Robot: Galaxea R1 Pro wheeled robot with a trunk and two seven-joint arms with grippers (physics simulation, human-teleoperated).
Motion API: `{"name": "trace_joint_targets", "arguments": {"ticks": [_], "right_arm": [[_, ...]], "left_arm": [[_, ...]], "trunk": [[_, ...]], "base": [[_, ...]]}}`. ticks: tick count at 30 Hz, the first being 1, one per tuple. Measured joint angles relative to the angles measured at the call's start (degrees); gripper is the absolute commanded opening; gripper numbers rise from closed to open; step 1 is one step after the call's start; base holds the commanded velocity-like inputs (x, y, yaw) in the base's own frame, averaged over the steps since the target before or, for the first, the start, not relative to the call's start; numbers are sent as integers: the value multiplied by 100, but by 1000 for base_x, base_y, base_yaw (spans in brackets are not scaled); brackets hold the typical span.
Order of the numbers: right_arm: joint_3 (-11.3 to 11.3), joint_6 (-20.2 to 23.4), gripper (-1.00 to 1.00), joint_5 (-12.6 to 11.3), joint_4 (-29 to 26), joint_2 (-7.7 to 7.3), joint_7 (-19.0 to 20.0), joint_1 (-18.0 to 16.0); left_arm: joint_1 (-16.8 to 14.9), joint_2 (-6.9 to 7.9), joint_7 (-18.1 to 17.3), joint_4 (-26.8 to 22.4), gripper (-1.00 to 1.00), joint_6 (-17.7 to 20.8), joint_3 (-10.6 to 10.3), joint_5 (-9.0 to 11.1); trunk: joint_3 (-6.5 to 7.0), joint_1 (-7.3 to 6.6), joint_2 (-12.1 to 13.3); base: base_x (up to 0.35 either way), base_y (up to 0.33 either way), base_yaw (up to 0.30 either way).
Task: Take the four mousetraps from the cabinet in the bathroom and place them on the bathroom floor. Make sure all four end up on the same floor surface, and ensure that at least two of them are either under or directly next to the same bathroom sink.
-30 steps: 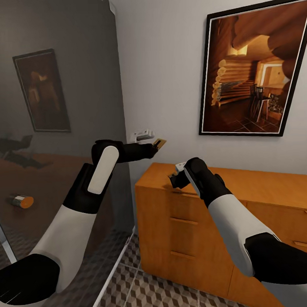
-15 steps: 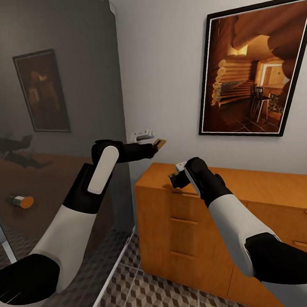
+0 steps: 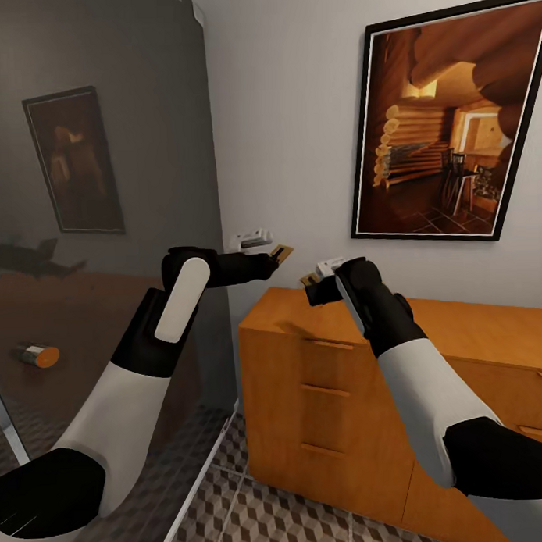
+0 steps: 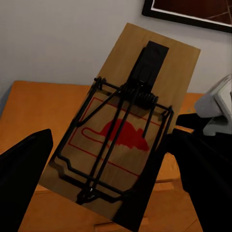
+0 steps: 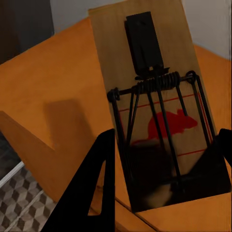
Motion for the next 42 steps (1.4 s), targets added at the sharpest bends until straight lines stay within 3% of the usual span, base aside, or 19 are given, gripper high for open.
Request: {"name": "trace_joint_targets", "arguments": {"ticks": [8, 20, 29, 35, 42], "right_arm": [[-11, 0, -100, 2, -138, -195, 0, 0], [-97, 0, -100, 7, -165, -685, -2, 0], [-162, -1, -100, 8, -170, -1299, -2, 0], [-359, -3, -100, 20, -372, -1731, 1, 0], [-422, -1, -100, 2, -598, -2051, -1, 1]], "left_arm": [[0, 0, -4, -4, -100, 0, 0, 0], [0, 1, -3, -4, -100, 0, 0, 0], [0, 1, 1, -4, -100, 0, 0, -3], [0, 1, 5, -5, -100, 0, 0, -8], [0, 4, 5, -6, -100, 0, 0, -25]], "trunk": [[0, 0, 0], [0, 0, 0], [0, 0, 0], [0, 0, 0], [0, 0, 0]], "base": [[0, 0, 0], [0, 0, 0], [0, 0, 0], [0, 0, 0], [-6, -6, 0]]}}
